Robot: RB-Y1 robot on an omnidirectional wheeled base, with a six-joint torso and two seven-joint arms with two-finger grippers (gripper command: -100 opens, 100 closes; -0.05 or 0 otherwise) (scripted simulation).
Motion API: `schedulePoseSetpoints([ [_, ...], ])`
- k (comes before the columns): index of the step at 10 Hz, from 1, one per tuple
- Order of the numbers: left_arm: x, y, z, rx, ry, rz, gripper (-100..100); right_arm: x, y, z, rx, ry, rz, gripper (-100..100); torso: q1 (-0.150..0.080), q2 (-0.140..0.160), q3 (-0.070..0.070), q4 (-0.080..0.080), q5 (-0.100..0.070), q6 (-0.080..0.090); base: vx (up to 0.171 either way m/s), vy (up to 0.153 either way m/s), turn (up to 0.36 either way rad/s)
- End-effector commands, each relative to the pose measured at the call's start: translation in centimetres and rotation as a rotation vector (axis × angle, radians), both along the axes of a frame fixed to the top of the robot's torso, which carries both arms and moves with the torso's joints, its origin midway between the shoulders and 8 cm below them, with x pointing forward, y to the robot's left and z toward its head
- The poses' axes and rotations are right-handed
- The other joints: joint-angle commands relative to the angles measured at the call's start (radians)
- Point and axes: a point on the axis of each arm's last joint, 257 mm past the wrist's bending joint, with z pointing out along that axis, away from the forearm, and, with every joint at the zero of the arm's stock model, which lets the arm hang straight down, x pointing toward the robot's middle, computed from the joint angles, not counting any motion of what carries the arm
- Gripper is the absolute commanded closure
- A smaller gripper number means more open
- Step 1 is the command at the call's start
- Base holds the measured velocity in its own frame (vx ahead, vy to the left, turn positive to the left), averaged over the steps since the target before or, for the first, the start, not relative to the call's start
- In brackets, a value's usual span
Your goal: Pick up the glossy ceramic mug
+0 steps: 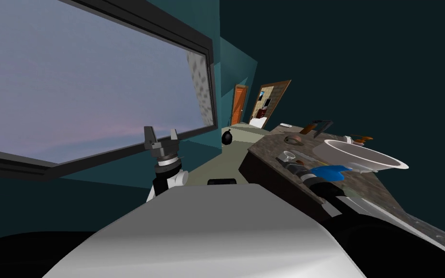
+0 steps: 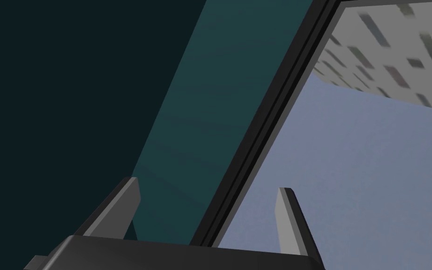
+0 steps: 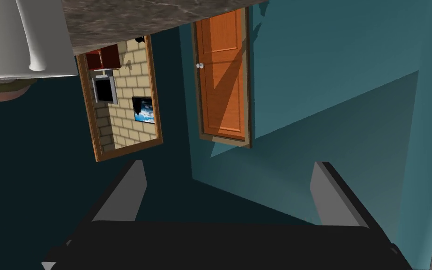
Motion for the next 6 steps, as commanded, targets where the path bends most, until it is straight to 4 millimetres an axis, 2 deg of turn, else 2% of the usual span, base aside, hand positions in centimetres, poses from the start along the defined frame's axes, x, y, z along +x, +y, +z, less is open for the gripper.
schedulePoseSetpoints([
  [1, 0.0, 0.0, 0.0, 0.0, 0.0, 0.0, 0, -0.5, -1.2, -0.4, -0.09, 0.059, 0.018, -100, 0.0, 0.0, 0.0, 0.0, 0.0, 0.0, 0.077, -0.092, 0.071],
  [6, 0.0, 0.0, 0.0, 0.0, 0.0, 0.0, 0, -1.5, -3.7, -1.6, -0.294, 0.202, 0.082, -100, -0.001, 0.0, 0.0, 0.0, 0.0, 0.0, 0.068, -0.081, 0.042],
])
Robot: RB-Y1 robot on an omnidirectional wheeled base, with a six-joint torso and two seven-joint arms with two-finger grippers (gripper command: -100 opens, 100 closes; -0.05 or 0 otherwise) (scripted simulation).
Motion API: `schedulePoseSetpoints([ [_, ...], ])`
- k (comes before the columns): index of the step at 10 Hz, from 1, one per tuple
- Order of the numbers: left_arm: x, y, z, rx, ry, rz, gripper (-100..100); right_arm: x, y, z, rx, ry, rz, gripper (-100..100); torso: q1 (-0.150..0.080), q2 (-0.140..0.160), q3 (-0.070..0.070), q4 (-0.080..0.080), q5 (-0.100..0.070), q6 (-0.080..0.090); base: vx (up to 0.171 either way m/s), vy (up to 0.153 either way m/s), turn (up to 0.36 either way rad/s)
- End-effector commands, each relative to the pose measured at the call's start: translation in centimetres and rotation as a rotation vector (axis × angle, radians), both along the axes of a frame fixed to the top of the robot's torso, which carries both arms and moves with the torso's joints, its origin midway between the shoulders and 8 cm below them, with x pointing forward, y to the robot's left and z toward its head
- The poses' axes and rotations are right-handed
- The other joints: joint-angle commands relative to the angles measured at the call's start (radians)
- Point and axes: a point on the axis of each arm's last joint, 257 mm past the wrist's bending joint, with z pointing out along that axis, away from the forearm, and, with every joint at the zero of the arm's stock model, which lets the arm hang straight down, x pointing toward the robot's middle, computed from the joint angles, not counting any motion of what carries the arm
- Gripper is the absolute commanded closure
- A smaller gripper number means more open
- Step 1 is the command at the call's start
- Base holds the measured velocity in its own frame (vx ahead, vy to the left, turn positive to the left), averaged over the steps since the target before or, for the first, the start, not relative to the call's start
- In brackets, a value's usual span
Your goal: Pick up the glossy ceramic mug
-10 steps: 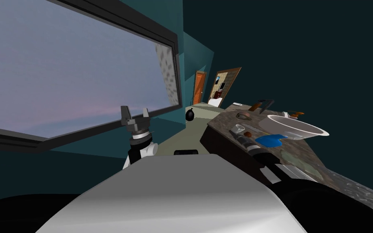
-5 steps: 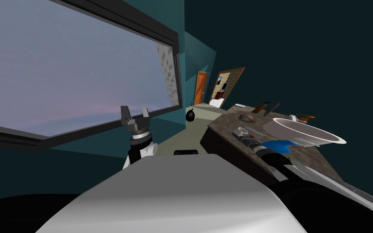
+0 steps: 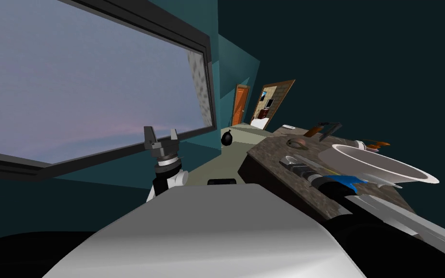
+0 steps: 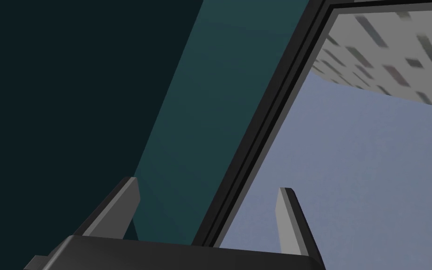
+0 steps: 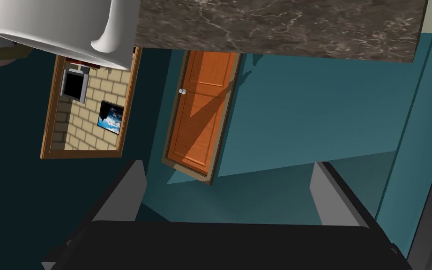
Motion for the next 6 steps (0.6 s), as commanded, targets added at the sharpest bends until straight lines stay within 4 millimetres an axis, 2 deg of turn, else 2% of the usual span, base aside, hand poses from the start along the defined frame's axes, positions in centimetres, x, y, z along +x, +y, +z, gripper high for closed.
schedulePoseSetpoints([
  [1, 0.0, 0.0, 0.0, 0.0, 0.0, 0.0, 0, -0.4, -0.9, -0.4, -0.075, 0.056, 0.028, -100, 0.0, 0.0, 0.0, 0.0, 0.0, 0.0, 0.092, -0.089, 0.045],
  [4, 0.0, 0.0, 0.0, 0.0, 0.0, 0.0, 0, -1.5, -2.2, -1.5, -0.186, 0.152, 0.073, -100, -0.002, 0.0, 0.0, 0.0, -0.001, 0.0, 0.062, -0.102, 0.046],
  [6, 0.0, 0.0, 0.0, 0.0, 0.0, 0.0, 0, -2.4, -2.9, -2.4, -0.236, 0.209, 0.099, -100, 0.0, 0.001, 0.001, 0.0, 0.0, 0.0, 0.045, -0.068, 0.031],
])
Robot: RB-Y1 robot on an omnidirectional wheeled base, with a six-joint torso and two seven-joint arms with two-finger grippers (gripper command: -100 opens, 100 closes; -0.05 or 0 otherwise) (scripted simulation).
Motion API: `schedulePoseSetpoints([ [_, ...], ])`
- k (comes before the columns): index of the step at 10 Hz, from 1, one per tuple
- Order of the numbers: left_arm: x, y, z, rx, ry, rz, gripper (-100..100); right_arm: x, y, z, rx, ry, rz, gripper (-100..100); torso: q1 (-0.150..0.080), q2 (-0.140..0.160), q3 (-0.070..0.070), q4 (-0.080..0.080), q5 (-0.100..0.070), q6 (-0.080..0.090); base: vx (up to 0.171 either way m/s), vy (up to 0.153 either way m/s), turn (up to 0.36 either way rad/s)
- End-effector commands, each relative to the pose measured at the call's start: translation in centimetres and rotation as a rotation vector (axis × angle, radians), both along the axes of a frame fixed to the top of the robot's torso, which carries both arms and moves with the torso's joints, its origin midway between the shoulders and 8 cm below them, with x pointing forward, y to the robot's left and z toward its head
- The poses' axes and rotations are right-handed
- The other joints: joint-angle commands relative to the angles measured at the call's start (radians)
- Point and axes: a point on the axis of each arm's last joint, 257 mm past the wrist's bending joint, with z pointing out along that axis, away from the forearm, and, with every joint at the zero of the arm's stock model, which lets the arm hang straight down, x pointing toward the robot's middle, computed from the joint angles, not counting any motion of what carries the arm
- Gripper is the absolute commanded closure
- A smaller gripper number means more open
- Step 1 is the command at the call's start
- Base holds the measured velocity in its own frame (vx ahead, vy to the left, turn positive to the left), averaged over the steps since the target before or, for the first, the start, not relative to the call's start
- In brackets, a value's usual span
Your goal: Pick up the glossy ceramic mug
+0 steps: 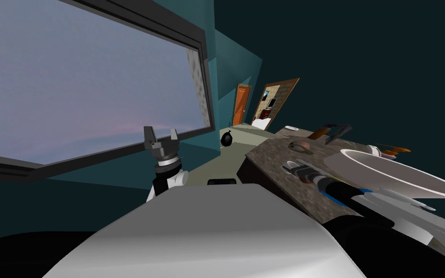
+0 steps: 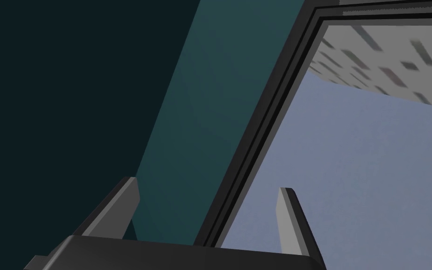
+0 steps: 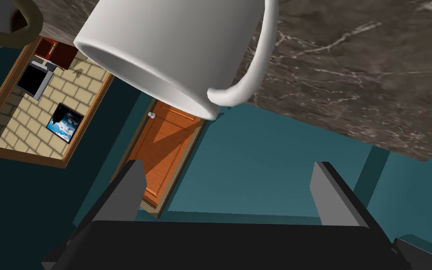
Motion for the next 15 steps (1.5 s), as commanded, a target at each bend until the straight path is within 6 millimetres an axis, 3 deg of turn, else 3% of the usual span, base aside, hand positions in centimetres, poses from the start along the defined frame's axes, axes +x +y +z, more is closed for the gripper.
schedulePoseSetpoints([
  [1, 0.0, 0.0, 0.0, 0.0, 0.0, 0.0, 0, -1.5, -0.6, -1.5, -0.043, 0.071, 0.022, -100, 0.0, 0.0, 0.0, 0.0, 0.0, 0.0, 0.046, -0.058, 0.04],
  [2, 0.0, 0.0, 0.0, 0.0, 0.0, 0.0, 0, -3.0, -0.5, -2.8, -0.042, 0.112, 0.024, -100, 0.0, 0.0, 0.0, 0.0, 0.0, 0.0, 0.038, -0.048, 0.036],
  [3, 0.0, 0.0, 0.0, 0.0, 0.0, 0.0, 0, -2.3, -0.7, -1.8, -0.039, 0.084, 0.017, -100, 0.001, 0.001, 0.0, 0.0, 0.0, 0.0, 0.014, -0.019, 0.004],
  [4, 0.0, 0.0, 0.0, 0.0, 0.0, 0.0, 0, -2.4, -0.7, -1.9, -0.039, 0.089, 0.019, 0, 0.003, 0.002, 0.001, 0.0, 0.001, 0.0, 0.0, 0.0, 0.0],
  [5, 0.0, 0.0, 0.0, 0.0, 0.0, 0.0, 0, -1.3, -0.7, -2.4, -0.029, 0.087, 0.021, -100, 0.004, 0.003, 0.002, 0.001, 0.001, 0.0, -0.026, -0.001, 0.0],
  [15, 0.0, 0.0, 0.0, 0.0, 0.0, 0.0, 0, 4.1, -1.5, -4.1, -0.019, 0.106, 0.015, -100, 0.005, 0.006, 0.004, 0.001, 0.001, 0.0, -0.049, 0.006, 0.003],
])
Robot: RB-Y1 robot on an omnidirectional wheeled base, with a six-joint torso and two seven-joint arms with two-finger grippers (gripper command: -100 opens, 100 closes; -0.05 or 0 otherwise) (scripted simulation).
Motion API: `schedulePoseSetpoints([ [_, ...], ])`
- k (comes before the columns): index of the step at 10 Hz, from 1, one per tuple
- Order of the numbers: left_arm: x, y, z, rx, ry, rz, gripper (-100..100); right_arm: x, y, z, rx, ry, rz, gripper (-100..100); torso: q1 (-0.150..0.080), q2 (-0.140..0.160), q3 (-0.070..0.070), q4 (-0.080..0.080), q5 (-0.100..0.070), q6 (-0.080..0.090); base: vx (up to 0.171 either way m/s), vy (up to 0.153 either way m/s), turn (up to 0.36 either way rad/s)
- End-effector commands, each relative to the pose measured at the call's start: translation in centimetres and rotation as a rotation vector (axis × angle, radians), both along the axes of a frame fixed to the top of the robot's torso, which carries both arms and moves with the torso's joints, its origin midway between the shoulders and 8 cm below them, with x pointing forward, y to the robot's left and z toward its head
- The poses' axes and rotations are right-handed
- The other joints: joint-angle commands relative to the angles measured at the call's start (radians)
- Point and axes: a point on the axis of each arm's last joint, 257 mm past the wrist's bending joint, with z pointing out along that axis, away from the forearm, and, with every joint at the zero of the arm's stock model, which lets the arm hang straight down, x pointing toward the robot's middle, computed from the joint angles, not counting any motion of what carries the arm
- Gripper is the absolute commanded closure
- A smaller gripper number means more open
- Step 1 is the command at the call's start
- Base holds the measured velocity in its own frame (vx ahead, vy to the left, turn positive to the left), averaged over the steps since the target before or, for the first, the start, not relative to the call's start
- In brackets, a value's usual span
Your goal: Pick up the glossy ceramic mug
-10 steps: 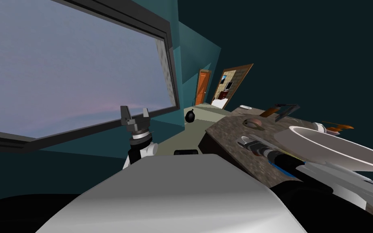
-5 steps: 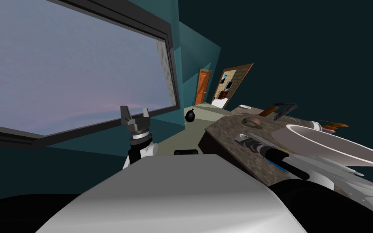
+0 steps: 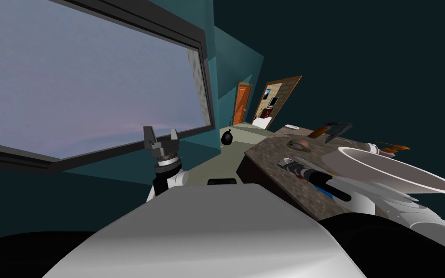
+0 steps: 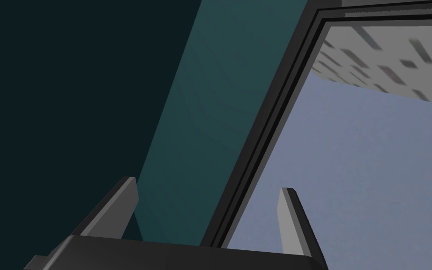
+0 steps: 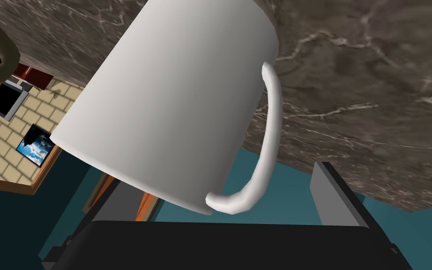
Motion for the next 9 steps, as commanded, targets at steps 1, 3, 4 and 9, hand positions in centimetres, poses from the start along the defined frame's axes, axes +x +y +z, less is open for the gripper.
schedulePoseSetpoints([
  [1, 0.0, 0.0, 0.0, 0.0, 0.0, 0.0, 0, 1.2, 0.1, 0.4, 0.0, -0.012, 0.004, -100, 0.0, 0.0, 0.0, 0.0, 0.0, 0.0, -0.047, 0.012, 0.0],
  [3, 0.0, 0.0, 0.0, 0.0, 0.0, 0.0, 0, 2.2, -0.2, 0.4, -0.006, -0.012, 0.003, -100, 0.0, -0.001, -0.001, 0.0, 0.0, 0.0, -0.038, 0.001, 0.002],
  [4, 0.0, 0.0, 0.0, 0.0, 0.0, 0.0, 0, 3.1, -0.6, 0.5, -0.014, -0.009, -0.001, -100, 0.0, -0.002, -0.001, 0.0, 0.0, 0.0, -0.045, 0.005, 0.003],
  [9, 0.0, 0.0, 0.0, 0.0, 0.0, 0.0, 0, 3.9, -1.0, 0.8, -0.023, -0.01, -0.004, 100, 0.0, -0.002, -0.001, 0.0, 0.0, 0.0, -0.028, 0.004, 0.002],
])
